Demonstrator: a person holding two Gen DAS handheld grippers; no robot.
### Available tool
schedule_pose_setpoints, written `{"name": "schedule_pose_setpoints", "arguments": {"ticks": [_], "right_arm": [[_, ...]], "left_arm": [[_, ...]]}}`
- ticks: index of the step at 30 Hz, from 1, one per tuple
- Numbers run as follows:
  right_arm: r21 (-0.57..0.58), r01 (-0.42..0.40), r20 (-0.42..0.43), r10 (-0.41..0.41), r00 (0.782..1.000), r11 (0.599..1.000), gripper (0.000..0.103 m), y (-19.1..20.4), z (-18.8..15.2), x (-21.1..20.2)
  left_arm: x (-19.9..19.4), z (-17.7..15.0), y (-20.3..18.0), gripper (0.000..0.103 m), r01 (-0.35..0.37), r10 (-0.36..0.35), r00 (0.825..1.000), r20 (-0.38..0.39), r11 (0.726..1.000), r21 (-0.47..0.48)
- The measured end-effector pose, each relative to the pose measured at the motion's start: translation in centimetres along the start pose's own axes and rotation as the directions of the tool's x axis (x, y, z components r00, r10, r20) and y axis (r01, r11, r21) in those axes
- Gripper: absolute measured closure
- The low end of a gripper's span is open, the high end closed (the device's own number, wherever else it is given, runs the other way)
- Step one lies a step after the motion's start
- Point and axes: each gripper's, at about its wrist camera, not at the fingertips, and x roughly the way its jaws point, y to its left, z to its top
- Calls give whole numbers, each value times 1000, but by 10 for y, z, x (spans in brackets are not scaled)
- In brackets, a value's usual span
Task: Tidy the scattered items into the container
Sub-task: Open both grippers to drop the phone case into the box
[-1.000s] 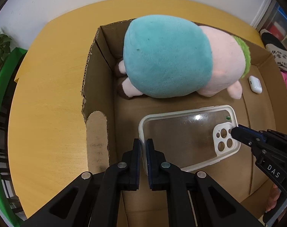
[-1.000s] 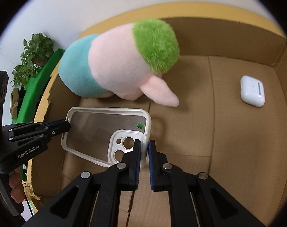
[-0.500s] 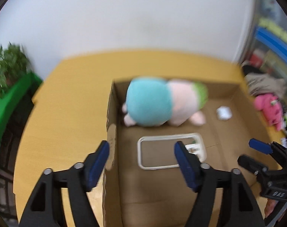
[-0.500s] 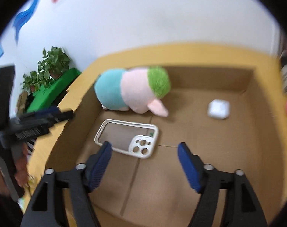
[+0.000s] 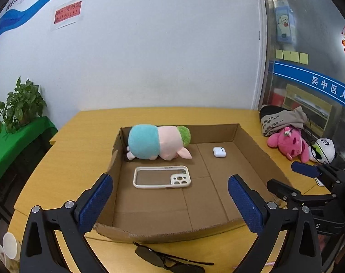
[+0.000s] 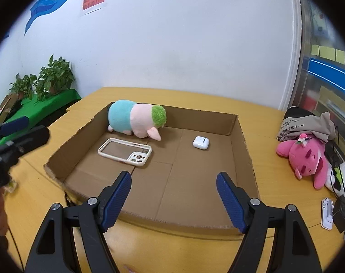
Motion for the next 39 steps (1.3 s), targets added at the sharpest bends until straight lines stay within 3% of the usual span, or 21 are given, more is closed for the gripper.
{"name": "schedule_pose_setpoints", "arguments": {"ticks": [30,39], "right_arm": [[2,-44,-19,44,999,999,26,-5,-27,-27],[-37,-92,-16,91,996,995,26,-18,-47,-57]], "left_arm": [[-19,-29,-27,1,53,-54,997,-62,998,-14],[-32,-49,-28,0,89,-91,991,-99,996,-23]]}}
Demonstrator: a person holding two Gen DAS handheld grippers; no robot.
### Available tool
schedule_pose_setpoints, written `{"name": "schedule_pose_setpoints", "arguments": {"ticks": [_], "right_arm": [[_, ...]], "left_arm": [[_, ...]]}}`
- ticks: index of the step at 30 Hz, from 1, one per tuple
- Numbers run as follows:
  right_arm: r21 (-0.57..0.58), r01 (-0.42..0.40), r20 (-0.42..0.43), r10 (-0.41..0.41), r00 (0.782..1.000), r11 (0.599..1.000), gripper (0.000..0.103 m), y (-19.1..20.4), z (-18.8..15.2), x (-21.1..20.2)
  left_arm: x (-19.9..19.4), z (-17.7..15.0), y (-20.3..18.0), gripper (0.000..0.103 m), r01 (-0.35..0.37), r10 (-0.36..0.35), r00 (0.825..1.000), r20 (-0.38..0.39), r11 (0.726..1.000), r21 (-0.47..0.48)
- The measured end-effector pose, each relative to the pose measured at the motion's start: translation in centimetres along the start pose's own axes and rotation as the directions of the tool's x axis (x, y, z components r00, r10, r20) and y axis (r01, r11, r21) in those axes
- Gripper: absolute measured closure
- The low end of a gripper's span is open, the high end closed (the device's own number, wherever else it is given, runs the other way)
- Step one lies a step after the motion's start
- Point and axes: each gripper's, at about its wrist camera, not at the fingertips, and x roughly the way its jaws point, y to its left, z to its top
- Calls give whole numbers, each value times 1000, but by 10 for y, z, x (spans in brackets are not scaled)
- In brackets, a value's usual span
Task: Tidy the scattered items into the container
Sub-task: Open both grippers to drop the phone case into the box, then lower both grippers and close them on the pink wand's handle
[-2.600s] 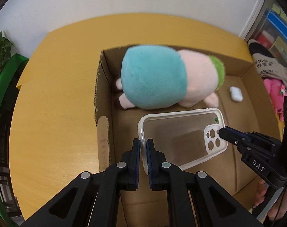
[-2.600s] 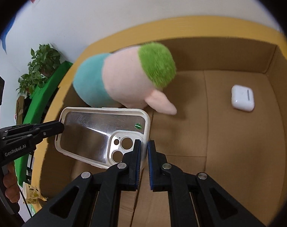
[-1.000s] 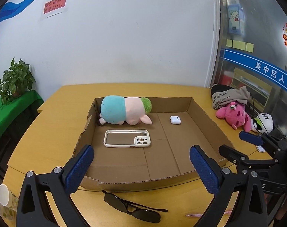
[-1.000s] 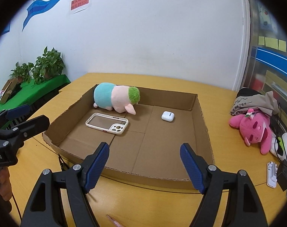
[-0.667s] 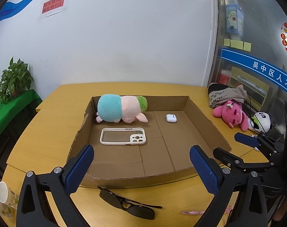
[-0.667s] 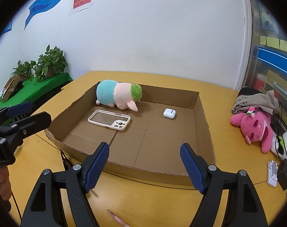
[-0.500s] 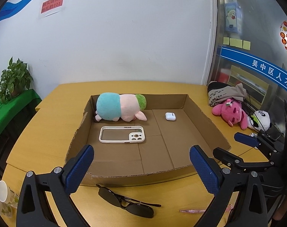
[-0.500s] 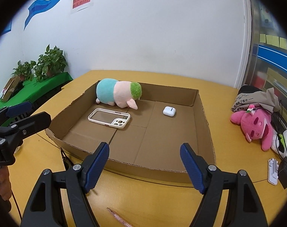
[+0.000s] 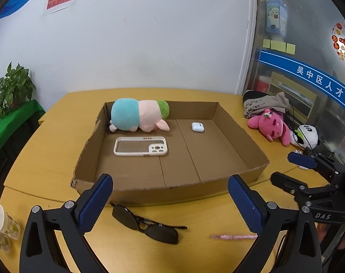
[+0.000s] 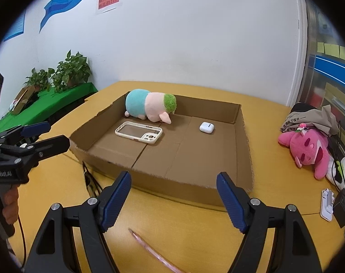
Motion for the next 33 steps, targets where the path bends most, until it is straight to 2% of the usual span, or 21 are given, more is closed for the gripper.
{"name": "schedule_pose_setpoints", "arguments": {"ticks": [2,5,8,11,14,18,19,20,22,24,27,29,31,32,33], "right_arm": [[-10,-34,-23,34,999,999,26,-7,-13,-6],[-26,-105,-117,101,988,994,26,-19,-43,-5],[-39,-139,-221,127,967,989,26,-28,-78,2],[-48,-161,-321,138,937,986,26,-34,-109,14],[-55,-197,-351,165,921,979,26,-31,-118,21],[-89,-244,-349,200,916,966,26,-17,-117,31],[-103,-240,-357,190,915,965,31,-15,-118,35],[-112,-233,-373,176,911,966,47,-12,-119,40],[-109,-235,-414,171,894,966,69,-11,-126,50],[-104,-232,-419,169,892,967,72,-9,-129,48],[-91,-192,-429,135,893,977,79,-6,-134,41],[-58,-166,-438,125,890,984,82,-4,-136,37],[22,-158,-426,152,892,987,82,-6,-140,31],[63,-157,-413,169,895,986,82,-8,-141,29],[134,-163,-391,203,898,977,82,-13,-144,27]], "left_arm": [[2,-10,-1,0,19,-19,999,-33,1000,-6],[9,-28,-2,0,57,-59,994,-96,998,-22],[19,-47,-5,0,86,-91,983,-158,995,-41],[28,-63,-10,0,123,-136,967,-216,990,-72],[36,-75,-18,1,157,-176,950,-260,983,-89],[44,-83,-28,1,190,-214,930,-300,976,-109],[46,-85,-31,1,198,-226,923,-312,973,-118],[48,-87,-32,0,203,-235,916,-325,971,-127],[53,-91,-36,1,206,-245,905,-348,968,-145],[59,-96,-41,1,216,-260,893,-368,964,-158],[69,-102,-50,1,250,-309,865,-395,949,-194],[78,-106,-56,2,286,-360,836,-415,930,-230],[88,-109,-64,6,302,-392,808,-439,916,-263],[96,-112,-68,8,313,-417,787,-454,905,-288],[102,-114,-71,14,319,-436,769,-467,896,-310]]}}
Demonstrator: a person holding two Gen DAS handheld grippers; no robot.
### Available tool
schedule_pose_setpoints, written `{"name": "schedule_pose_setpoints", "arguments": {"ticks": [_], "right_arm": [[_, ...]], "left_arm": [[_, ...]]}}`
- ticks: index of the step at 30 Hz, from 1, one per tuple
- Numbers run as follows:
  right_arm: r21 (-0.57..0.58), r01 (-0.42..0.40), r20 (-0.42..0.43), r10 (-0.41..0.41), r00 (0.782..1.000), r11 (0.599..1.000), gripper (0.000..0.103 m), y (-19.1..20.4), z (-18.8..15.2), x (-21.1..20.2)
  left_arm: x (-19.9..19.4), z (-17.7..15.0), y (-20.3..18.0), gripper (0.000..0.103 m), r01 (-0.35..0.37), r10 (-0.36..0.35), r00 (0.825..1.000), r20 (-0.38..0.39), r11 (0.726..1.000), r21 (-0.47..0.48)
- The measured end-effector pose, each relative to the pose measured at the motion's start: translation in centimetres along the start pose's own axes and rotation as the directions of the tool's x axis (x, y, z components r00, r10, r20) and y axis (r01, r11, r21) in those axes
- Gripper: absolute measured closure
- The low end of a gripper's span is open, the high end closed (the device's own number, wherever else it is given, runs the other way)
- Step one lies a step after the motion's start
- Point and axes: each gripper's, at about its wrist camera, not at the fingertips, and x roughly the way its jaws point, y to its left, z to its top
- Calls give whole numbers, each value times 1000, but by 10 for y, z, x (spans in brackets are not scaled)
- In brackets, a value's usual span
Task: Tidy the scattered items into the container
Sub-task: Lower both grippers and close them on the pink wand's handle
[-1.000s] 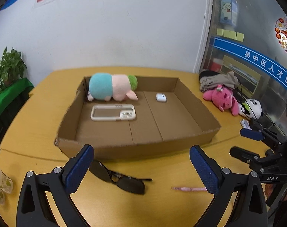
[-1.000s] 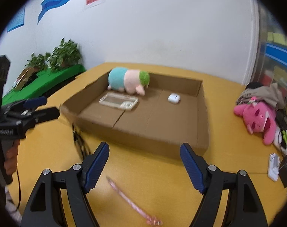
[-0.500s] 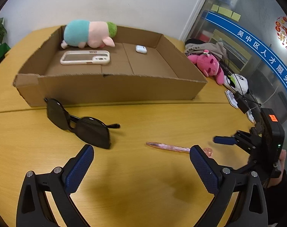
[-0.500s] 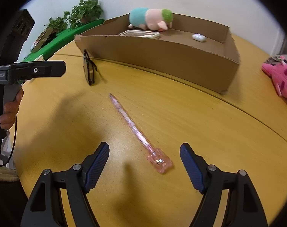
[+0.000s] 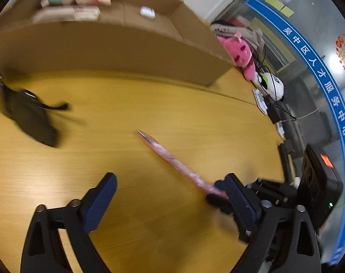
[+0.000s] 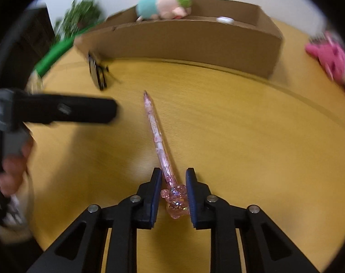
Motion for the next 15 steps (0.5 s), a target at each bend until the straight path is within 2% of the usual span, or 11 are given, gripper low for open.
{"name": "schedule_pose_setpoints", "arguments": {"ticks": [2,3,4,5,7,9,15], "right_arm": [[89,-68,33,66,997,994,83,-7,-4,-2],[128,-92,51,86,995,988,83,-11,-6,-3],[160,-116,67,107,992,980,83,-14,-8,-4],[186,-141,82,127,988,972,83,-16,-10,-5],[214,-171,100,152,983,962,83,-18,-14,-7],[210,-187,100,170,980,960,84,-16,-16,-8],[179,-236,80,225,971,955,85,-4,-15,-3]], "left_arm": [[9,6,-4,16,40,-40,999,-1,999,-19],[13,10,-7,22,54,-55,998,-6,998,-27],[17,13,-7,33,69,-70,997,-14,997,-43],[21,15,-7,40,77,-79,997,-18,995,-57],[29,19,-6,71,74,-78,996,-34,993,-88],[34,21,-4,85,71,-76,996,-47,992,-102],[39,23,-8,92,75,-82,994,-72,993,-92]]}}
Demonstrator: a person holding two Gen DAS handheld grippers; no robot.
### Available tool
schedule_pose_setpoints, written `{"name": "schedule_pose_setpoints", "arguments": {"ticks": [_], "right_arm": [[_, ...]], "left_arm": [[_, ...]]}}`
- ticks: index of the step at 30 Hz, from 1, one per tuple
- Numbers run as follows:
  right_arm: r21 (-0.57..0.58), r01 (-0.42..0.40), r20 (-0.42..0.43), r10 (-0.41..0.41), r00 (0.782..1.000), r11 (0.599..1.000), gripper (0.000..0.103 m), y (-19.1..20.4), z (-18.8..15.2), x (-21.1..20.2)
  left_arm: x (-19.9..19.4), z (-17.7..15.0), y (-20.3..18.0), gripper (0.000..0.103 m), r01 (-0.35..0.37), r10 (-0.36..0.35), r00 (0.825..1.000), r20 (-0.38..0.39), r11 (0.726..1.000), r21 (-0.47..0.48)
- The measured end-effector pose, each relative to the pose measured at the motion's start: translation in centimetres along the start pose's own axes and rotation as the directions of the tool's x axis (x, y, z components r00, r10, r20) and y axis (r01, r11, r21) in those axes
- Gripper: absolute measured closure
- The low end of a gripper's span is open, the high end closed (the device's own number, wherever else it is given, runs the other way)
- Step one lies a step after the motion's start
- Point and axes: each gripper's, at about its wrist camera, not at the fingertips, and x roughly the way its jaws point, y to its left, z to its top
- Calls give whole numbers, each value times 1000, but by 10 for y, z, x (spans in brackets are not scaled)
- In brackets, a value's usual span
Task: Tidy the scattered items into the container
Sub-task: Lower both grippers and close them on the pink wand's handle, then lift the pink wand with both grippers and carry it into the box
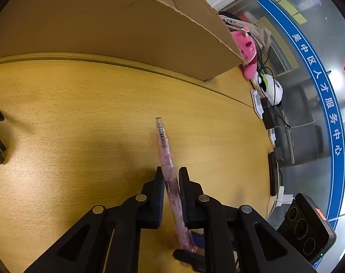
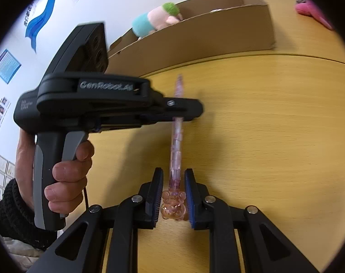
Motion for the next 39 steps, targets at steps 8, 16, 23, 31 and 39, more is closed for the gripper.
{"name": "schedule_pose_setpoints", "arguments": {"ticks": [8,16,23,31,39], "right_arm": [[-64,-13,-7,13,1000,998,89,18,10,-2],[-104,-39,79,47,996,994,91,31,67,-26],[-142,-47,118,64,991,989,93,29,159,-22],[-82,-113,56,118,991,990,93,-3,255,13],[19,-105,-63,106,992,994,94,-41,317,68]], "left_arm": [[-29,8,-20,94,-35,32,999,34,996,87],[-72,65,-45,94,-32,8,993,120,980,194],[-93,159,-59,93,-32,-3,990,141,969,247],[-81,257,-45,93,-34,19,997,73,978,205],[-44,319,-7,94,-27,27,1000,1,992,125]]}}
